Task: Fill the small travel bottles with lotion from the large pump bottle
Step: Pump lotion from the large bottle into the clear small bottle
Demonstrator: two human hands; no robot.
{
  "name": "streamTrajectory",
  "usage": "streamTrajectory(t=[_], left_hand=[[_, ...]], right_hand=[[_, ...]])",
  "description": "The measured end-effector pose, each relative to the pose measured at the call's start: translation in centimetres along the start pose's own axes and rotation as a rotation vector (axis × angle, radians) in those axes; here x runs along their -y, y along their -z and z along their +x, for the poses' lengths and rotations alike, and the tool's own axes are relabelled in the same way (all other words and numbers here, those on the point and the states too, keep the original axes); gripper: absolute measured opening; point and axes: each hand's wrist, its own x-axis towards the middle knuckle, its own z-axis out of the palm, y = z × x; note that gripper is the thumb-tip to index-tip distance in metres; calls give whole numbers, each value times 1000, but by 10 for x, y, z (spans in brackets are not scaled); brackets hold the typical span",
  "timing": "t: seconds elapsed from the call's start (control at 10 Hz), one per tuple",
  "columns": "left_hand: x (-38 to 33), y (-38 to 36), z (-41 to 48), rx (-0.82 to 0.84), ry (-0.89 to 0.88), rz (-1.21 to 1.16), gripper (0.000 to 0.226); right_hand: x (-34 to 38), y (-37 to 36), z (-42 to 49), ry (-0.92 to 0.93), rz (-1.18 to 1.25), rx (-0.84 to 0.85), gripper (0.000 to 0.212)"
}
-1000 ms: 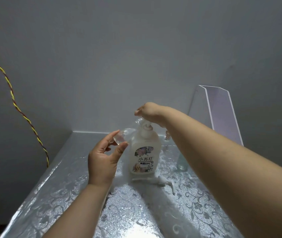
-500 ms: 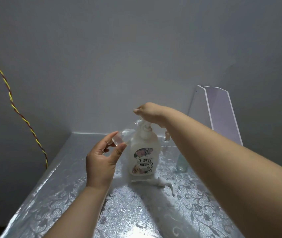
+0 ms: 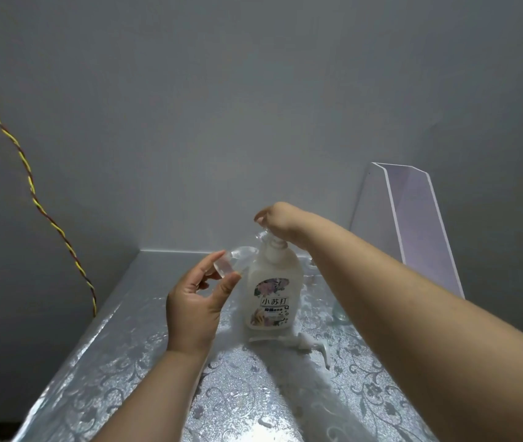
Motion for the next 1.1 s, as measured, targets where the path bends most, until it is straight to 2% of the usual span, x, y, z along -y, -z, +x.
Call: streamTrajectory(t=[0.2,0.4,0.5,0.6,0.8,1.1], left_hand=[[-1,0,2,-5,-8,-100,37],[-4,-2,3,-7,35,-161,38],[-4,-2,2,0,34,-163,38],[-2,-1,1,0,36,-161,36],[-5,-3,1,1,57,-187,37],[-2,-2,3,-15,68,-217,36]], right_hand=[[1,14,-6,32,55,-2,34],[2,10,0,3,69,-32,8],[-1,4,1,-3,61,-18,27],[-2,1,0,7,6,3,37],[0,8,-7,31,86,-27,38],[2,8,-2,47,32,-20,39]])
